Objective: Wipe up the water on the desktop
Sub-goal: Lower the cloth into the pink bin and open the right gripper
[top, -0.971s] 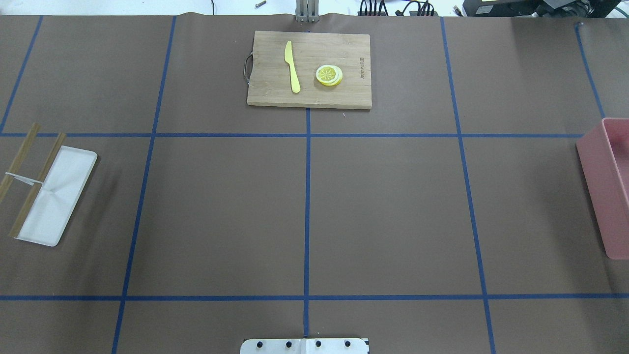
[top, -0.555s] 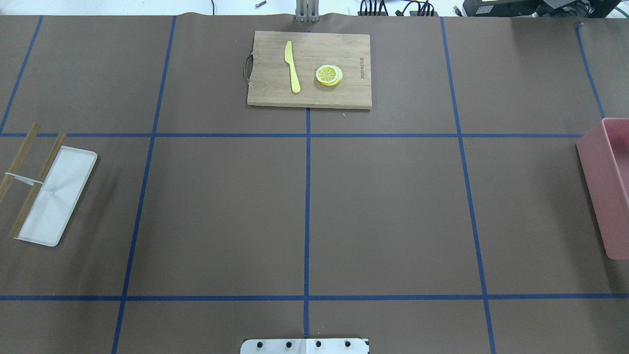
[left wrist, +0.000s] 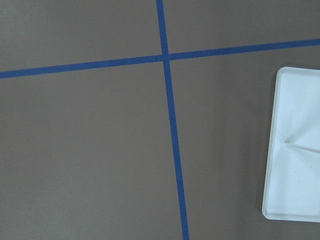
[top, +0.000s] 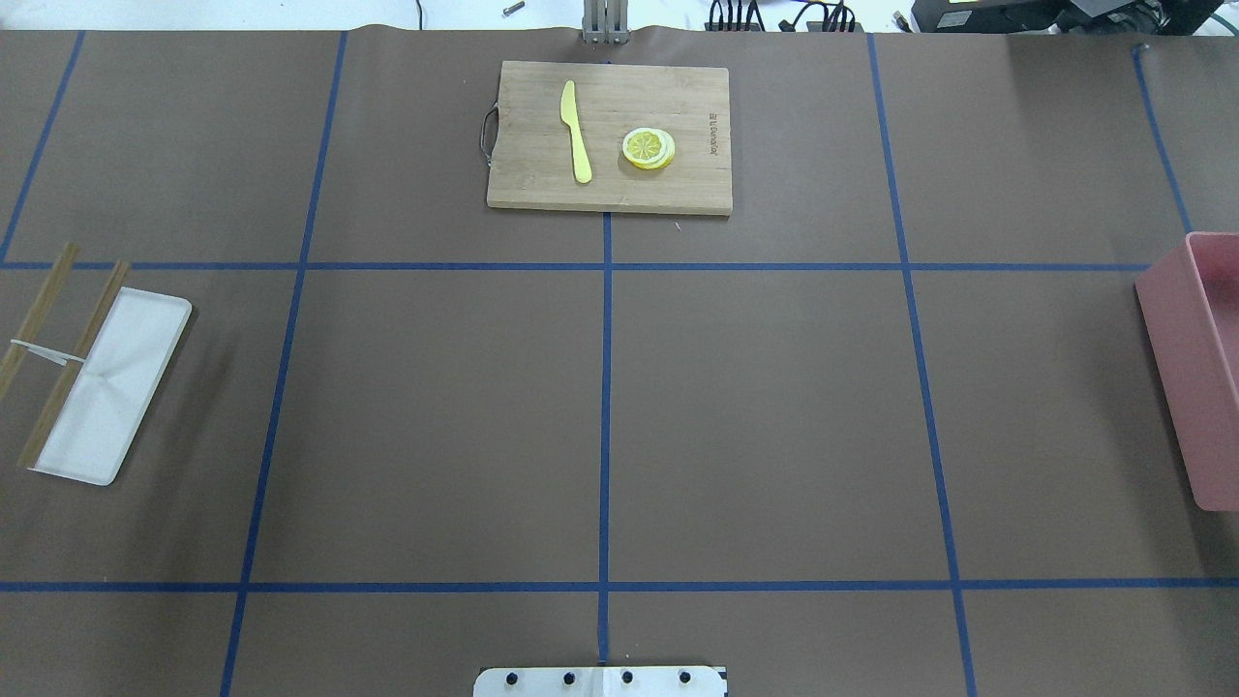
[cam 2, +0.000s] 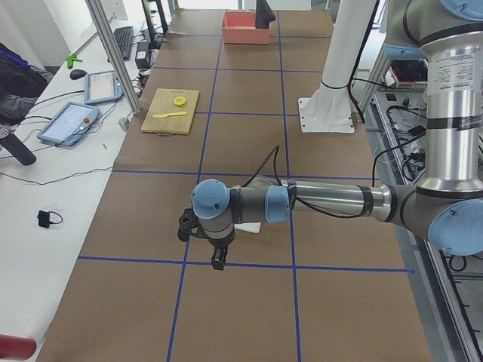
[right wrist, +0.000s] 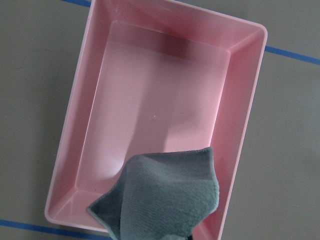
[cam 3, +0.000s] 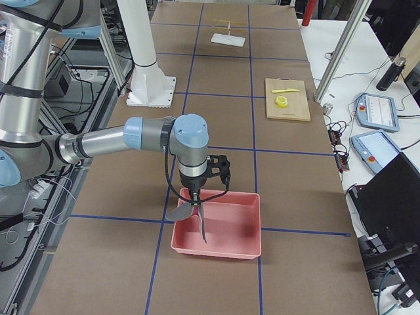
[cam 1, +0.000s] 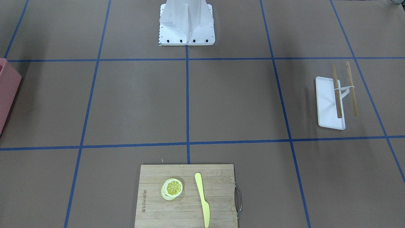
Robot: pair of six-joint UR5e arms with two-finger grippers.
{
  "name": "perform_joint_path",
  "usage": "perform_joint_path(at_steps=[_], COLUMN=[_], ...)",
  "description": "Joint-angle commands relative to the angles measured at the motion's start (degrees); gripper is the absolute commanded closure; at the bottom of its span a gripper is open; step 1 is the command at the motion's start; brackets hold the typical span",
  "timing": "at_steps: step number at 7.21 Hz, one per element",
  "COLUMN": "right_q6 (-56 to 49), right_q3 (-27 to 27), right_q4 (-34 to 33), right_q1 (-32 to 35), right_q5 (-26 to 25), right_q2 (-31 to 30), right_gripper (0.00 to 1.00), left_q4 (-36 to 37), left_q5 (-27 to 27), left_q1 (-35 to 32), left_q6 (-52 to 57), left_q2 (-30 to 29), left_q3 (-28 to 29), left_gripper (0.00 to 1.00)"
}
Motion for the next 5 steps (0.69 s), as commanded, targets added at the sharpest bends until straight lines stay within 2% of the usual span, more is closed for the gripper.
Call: perform_joint_path(at_steps=[1,2,4,5], right_q6=[0.4,0.6,6.8,14.8], right_q3=[-1.8,-1.4,-1.0,-0.6], right_q4=[3.2,3.2,3.1,3.3], right_q1=[-0.6,-0.6,-0.6,-0.6], right_q5=[0.7,1.8,3.4,3.6], right_q2=[0.0,0.1,2.7,2.9], right_gripper=[0.34,0.00,0.00,0.00], left_q4=[-0.2,-0.2,-0.2,-0.2], left_q5=[0.0,0.0,0.0,0.0], left_q1=[0.0,0.0,0.0,0.0], left_q6=[0.0,0.0,0.0,0.0], left_q2=[0.0,0.0,0.0,0.0], left_q3=[0.0,0.2,0.4,0.5], left_gripper=[0.02,0.02,0.02,0.02])
